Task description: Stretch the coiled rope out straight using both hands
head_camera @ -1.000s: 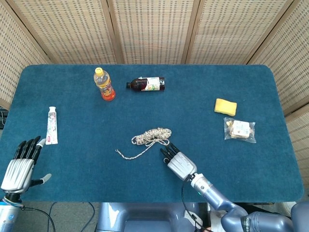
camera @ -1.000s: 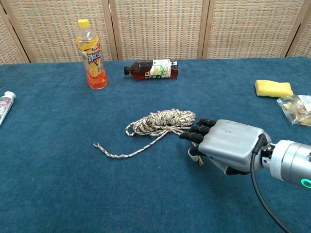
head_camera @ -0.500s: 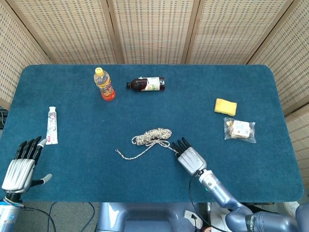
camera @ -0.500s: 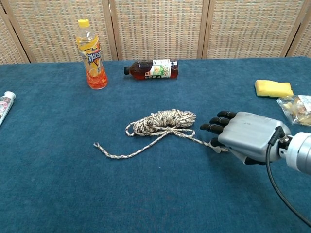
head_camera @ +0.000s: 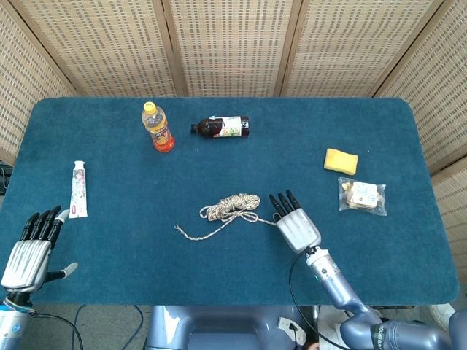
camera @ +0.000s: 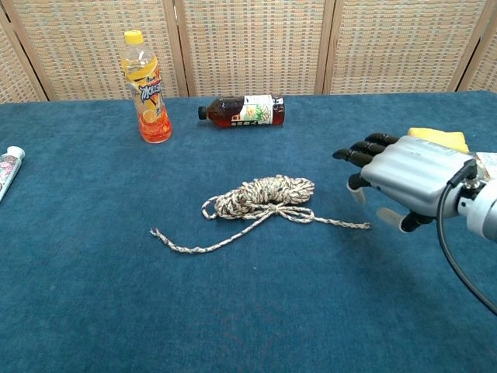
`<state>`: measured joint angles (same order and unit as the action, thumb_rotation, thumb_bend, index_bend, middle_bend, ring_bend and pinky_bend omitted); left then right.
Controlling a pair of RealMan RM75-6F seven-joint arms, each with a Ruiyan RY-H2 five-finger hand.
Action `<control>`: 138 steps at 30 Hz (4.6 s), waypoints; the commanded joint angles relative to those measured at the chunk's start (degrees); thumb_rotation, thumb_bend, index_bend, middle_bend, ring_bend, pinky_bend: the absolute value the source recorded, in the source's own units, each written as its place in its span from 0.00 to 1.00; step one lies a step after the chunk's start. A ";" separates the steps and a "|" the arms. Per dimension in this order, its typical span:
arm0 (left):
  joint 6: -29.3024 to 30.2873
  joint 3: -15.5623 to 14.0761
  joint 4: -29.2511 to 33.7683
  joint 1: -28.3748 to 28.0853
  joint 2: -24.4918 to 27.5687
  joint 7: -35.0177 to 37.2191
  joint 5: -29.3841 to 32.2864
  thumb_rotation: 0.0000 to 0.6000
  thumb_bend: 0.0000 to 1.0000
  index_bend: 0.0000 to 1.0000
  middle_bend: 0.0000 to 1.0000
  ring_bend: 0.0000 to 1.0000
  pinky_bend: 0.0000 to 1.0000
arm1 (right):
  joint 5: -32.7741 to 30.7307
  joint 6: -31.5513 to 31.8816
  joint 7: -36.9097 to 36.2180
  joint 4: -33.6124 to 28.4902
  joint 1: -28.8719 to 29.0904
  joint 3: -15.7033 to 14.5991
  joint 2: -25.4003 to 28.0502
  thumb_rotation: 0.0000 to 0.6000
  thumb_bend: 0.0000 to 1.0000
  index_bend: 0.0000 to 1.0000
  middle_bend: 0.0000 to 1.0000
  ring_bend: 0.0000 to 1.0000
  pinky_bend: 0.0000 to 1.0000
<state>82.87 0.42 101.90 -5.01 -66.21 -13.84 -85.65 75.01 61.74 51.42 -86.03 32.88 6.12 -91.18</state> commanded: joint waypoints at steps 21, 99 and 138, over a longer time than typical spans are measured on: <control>-0.50 0.15 -0.16 -0.44 0.01 0.27 0.50 1.00 0.00 0.00 0.00 0.00 0.00 | -31.27 -1.25 -8.58 -0.30 2.33 11.92 -9.05 1.00 0.30 0.46 0.00 0.00 0.00; -20.88 3.06 -30.56 -26.51 -19.85 13.37 -12.68 1.00 0.24 0.49 0.00 0.00 0.00 | -28.58 3.57 -13.03 5.68 5.98 6.17 -12.81 1.00 0.44 0.65 0.00 0.00 0.00; -35.04 2.55 -37.15 -37.80 -31.67 5.57 -4.61 1.00 0.35 0.53 0.00 0.00 0.00 | -29.90 1.05 -14.16 9.01 6.28 6.98 -14.53 1.00 0.45 0.66 0.00 0.00 0.00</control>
<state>47.91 2.97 64.78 -42.71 -97.78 -8.19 -90.35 45.12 62.80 37.25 -77.02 39.16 13.11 -105.71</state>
